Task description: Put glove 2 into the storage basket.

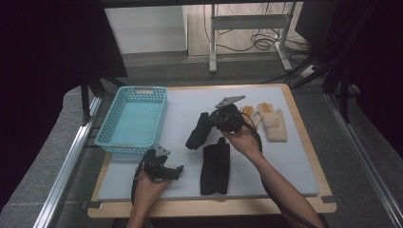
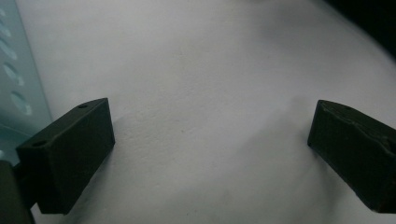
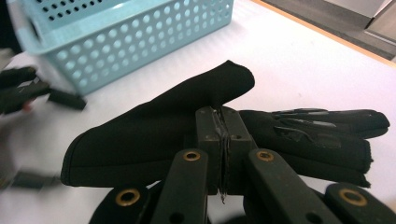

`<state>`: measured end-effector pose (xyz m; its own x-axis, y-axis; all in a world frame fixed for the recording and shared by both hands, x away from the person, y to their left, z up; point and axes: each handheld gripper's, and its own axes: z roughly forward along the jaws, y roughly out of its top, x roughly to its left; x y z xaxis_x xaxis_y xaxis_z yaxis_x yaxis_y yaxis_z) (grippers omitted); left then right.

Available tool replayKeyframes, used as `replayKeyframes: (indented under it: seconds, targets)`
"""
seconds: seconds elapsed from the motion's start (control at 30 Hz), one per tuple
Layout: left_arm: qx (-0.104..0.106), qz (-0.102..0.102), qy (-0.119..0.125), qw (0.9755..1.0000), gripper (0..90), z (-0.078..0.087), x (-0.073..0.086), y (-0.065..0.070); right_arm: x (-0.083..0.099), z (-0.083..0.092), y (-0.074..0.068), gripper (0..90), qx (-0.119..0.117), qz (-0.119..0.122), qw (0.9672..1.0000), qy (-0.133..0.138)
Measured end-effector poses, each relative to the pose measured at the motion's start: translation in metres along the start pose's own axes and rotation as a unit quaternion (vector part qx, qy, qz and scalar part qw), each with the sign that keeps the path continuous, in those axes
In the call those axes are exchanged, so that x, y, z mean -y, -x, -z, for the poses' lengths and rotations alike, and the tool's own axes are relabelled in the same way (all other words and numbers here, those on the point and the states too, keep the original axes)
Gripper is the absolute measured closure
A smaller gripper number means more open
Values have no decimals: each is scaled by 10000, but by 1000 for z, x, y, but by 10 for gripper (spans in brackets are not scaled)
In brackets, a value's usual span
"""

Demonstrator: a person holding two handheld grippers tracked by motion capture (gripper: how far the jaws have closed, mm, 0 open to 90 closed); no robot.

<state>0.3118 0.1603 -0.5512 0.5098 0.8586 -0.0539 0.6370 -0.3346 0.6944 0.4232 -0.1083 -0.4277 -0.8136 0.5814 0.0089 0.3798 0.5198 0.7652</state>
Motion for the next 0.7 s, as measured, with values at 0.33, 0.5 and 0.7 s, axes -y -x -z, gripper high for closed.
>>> replayKeyframes:
  seconds: [0.33,0.5,0.7]
  targets:
    - [-4,-7,-4,10000,9,0,0,0,29,18,14,870,140,-105,9986,-497]
    - [1,8,-1,10000,9,0,0,0,29,-2,21,865,132,-228,9982,-543]
    - [3,9,9,10000,10,0,0,0,8,-27,16,854,108,-134,9985,-513]
